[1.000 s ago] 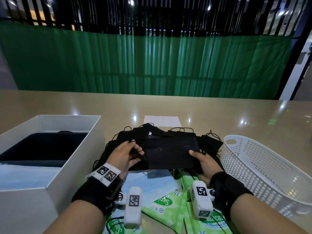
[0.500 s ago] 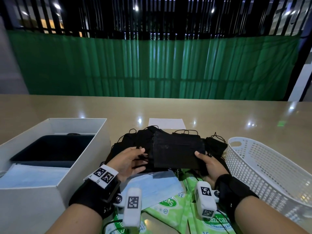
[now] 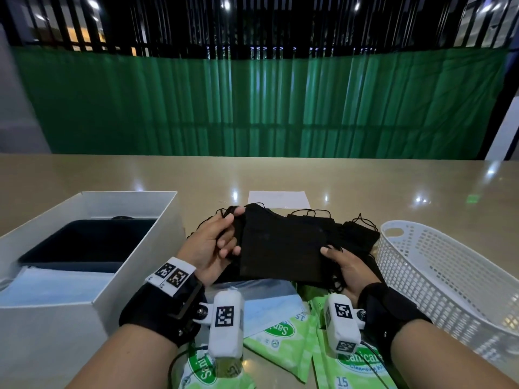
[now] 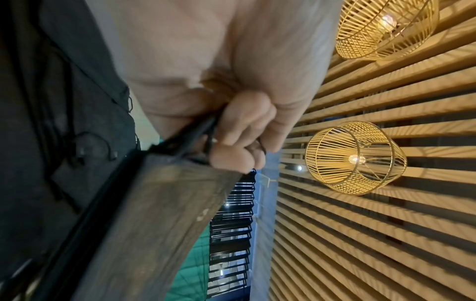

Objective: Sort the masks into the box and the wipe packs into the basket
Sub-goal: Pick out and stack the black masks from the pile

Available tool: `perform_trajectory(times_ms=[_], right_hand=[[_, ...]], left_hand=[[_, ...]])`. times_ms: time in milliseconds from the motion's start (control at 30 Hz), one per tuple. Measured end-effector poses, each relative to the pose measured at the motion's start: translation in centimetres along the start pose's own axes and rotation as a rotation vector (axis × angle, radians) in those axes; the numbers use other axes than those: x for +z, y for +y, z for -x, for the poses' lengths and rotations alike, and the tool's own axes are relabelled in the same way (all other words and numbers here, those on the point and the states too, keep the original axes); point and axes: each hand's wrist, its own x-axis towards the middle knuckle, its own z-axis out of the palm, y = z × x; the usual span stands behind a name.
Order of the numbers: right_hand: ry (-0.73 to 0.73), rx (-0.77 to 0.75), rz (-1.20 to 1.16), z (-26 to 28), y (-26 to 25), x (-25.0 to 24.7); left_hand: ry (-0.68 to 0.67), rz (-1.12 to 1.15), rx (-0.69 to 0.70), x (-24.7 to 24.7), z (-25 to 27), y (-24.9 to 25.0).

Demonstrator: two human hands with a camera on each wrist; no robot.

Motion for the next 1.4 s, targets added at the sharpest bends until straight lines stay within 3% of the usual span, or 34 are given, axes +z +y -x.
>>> perform_trajectory(times_ms=[133,267,467,633,867,1067,1233,1400], right_hand=[[-0.042,0.001,-0.067,0.0,-0.1,0.0],[0.016,-0.022,-0.164,-0.8,-0.1,-0.5],[0.051,-0.037,-0.166,-1.1,0.1,-0.8],[0.020,-0.028,-0.138,-1.0,0.0,-0.9],[0.098,-0.064,-0.075,-0.5,0.1,-0.4],[0.153,-0.069,-0.090,-0.8,0.2,-0.3],[0.119,-0.058,-0.021,-0.6,0.0,-0.6],[0.061,-0.112,0.054,1.3,-2.0,1.0]], left_hand=[[-0.055,-0.172,0.006,-0.1,-0.1,0.2],[0.056,-0.426,-0.006,-1.1,-0.4,0.3],[0.240,-0.478,-0.043,-3.1,-0.9,0.0],[0.280,-0.522,0.045,-3.5,-1.2,-0.1],[0.288,-0.416,0.088,-3.4,-1.3,0.4],[0.149,-0.201,-0.007,-1.7,-0.2,2.4],[0.054,-0.024,0.049,0.3,1.4,5.2],[0.099,-0.244,0.043,1.8,2.7,8.3]])
